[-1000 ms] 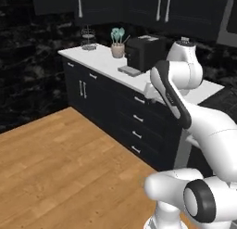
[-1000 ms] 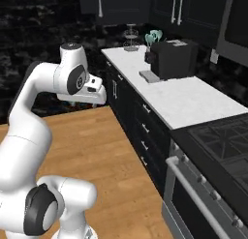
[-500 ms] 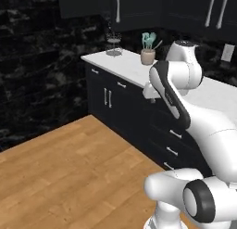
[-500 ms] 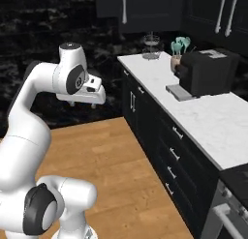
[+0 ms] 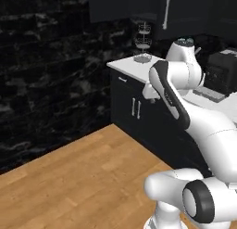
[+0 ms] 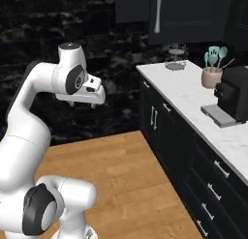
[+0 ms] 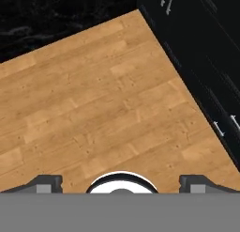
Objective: Gather all objects into one cabinet and sort the glasses and bowls to opposite sides.
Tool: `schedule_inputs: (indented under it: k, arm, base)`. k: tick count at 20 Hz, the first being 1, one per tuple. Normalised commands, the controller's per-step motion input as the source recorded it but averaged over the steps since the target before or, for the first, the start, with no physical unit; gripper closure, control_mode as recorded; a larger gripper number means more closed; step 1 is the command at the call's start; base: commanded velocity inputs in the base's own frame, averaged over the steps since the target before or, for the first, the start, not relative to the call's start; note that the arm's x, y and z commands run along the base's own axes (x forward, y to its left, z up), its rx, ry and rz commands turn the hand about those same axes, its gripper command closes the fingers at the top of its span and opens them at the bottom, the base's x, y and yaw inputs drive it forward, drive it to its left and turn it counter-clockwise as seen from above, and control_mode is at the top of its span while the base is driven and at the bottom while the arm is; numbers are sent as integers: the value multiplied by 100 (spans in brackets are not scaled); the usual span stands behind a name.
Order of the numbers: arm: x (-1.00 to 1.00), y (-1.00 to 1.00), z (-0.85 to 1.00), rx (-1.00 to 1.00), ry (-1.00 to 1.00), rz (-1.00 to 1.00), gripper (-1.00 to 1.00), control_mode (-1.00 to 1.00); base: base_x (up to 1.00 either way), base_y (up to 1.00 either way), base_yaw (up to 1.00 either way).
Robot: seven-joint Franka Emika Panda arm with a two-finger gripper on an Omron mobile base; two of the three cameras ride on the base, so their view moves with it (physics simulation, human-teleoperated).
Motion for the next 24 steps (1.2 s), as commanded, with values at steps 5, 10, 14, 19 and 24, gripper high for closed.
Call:
schedule_inputs:
  k: [5,10,14,19,24]
  arm:
    - [0,0,0,0,0,0,-100,100]
    - [0,0,0,0,0,0,-100,100]
    - [0,0,0,0,0,0,-100,100]
    - [0,0,0,0,0,0,-100,100]
    - [0,0,0,0,0,0,-100,100]
  base:
    - [100,31,11]
    - [100,15,14]
    - [100,9,7]
    - [100,0,-6]
    - [100,2,-34]
